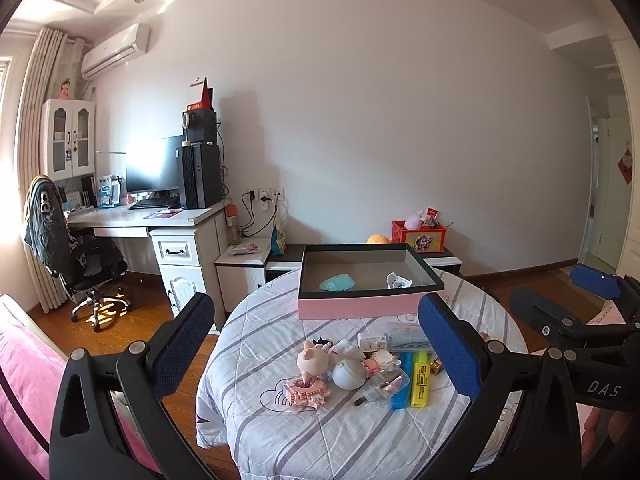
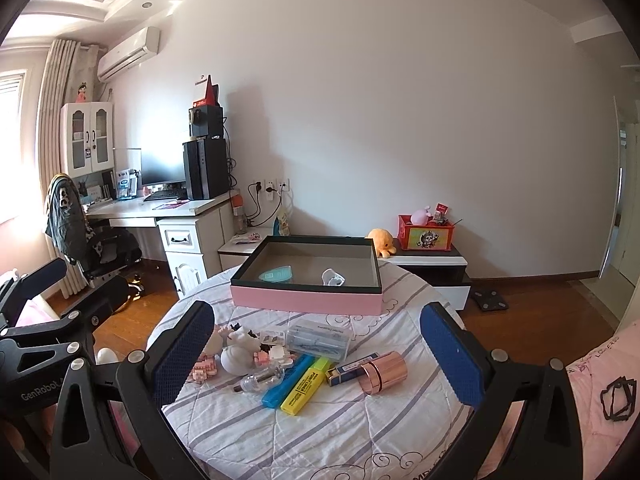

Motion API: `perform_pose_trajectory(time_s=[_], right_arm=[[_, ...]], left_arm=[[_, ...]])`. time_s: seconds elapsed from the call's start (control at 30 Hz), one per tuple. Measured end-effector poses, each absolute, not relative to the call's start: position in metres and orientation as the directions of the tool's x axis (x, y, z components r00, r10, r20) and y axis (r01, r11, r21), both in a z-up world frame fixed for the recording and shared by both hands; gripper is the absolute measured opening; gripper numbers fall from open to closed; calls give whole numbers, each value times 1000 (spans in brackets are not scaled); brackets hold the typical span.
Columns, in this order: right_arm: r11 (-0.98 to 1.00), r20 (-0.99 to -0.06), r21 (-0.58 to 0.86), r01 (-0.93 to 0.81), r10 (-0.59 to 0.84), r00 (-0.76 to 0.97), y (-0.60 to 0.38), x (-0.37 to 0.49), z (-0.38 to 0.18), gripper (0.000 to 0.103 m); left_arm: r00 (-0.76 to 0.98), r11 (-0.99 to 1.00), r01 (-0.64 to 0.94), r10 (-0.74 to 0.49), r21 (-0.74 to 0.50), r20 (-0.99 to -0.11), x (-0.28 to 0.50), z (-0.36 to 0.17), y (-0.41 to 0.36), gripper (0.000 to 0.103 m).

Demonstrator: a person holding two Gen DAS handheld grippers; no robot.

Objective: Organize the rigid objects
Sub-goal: 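Withdraw both tools from the box toward the remaining items, then grasp the pink block figure with the left tool while the right tool grasps the rose-gold cylinder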

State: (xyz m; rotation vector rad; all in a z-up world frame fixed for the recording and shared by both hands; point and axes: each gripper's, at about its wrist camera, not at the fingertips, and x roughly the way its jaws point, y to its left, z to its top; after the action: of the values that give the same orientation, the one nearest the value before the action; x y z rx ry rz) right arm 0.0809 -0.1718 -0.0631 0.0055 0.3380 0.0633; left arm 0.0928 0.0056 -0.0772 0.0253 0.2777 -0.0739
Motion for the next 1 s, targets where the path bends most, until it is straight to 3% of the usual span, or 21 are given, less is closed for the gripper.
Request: perform_pose_trajectory(time_s=[0.6, 1.0], right_arm=[[998, -604, 51, 39, 0, 797, -222, 162, -172, 103], [994, -676, 66, 83, -17, 737, -249, 194, -208, 103]], left_arm=[[804, 996, 88, -78, -11, -590, 186, -188, 16, 103], [716, 999, 37, -17, 13, -698, 223, -239, 31, 103]])
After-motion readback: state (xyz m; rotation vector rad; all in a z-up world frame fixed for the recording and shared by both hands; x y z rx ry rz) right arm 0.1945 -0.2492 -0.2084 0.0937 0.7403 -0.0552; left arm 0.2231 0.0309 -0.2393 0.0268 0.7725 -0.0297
